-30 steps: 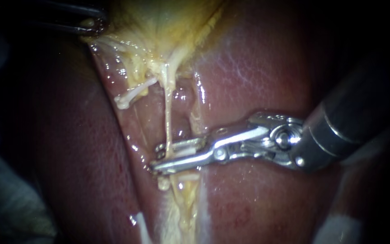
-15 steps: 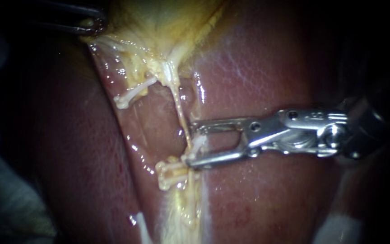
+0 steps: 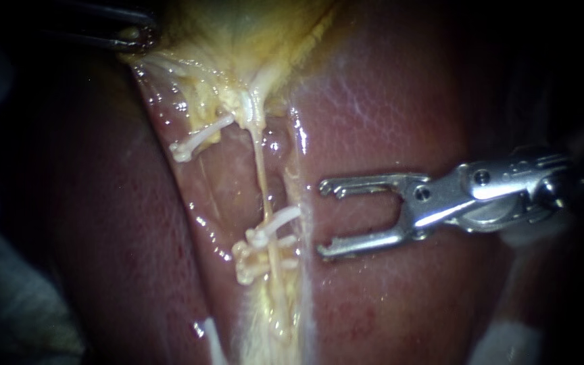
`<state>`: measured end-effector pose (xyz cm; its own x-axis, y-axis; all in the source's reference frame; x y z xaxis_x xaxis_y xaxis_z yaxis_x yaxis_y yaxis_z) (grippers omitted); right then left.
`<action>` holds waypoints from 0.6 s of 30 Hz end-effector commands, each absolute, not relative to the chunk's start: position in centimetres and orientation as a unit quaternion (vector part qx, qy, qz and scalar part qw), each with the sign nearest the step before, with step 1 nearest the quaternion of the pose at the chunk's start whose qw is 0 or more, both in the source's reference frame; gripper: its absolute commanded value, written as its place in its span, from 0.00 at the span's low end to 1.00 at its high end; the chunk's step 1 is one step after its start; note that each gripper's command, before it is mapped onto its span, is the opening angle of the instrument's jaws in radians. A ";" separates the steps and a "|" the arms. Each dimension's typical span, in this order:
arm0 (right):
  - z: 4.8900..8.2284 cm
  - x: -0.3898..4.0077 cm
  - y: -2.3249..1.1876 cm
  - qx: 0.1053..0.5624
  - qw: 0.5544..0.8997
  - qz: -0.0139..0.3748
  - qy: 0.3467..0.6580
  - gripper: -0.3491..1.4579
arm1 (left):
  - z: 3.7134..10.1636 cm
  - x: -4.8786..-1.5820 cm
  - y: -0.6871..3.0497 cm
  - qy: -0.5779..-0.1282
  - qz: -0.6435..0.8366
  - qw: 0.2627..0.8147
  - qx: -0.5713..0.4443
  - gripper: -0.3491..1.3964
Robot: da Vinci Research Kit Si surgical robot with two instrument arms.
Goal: Going back first clip right tube
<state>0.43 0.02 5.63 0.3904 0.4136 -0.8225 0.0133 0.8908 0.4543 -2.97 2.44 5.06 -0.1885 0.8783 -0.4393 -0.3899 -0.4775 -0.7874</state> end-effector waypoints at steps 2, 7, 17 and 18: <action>5.55 0.39 0.03 0.184 0.818 0.120 0.532 0.47 | 5.06 -2.97 2.44 -0.264 0.724 0.438 -0.463 0.00; 5.40 0.29 0.10 0.169 0.843 0.103 0.500 0.47 | 5.11 -3.04 2.43 -0.261 0.725 0.439 -0.463 0.00; 5.39 0.17 0.13 0.189 0.843 0.078 0.497 0.47 | 5.46 -3.37 2.37 -0.258 0.728 0.435 -0.463 0.00; 5.39 0.17 0.13 0.190 0.845 0.077 0.495 0.47 | 5.49 -3.40 2.36 -0.258 0.729 0.435 -0.462 0.00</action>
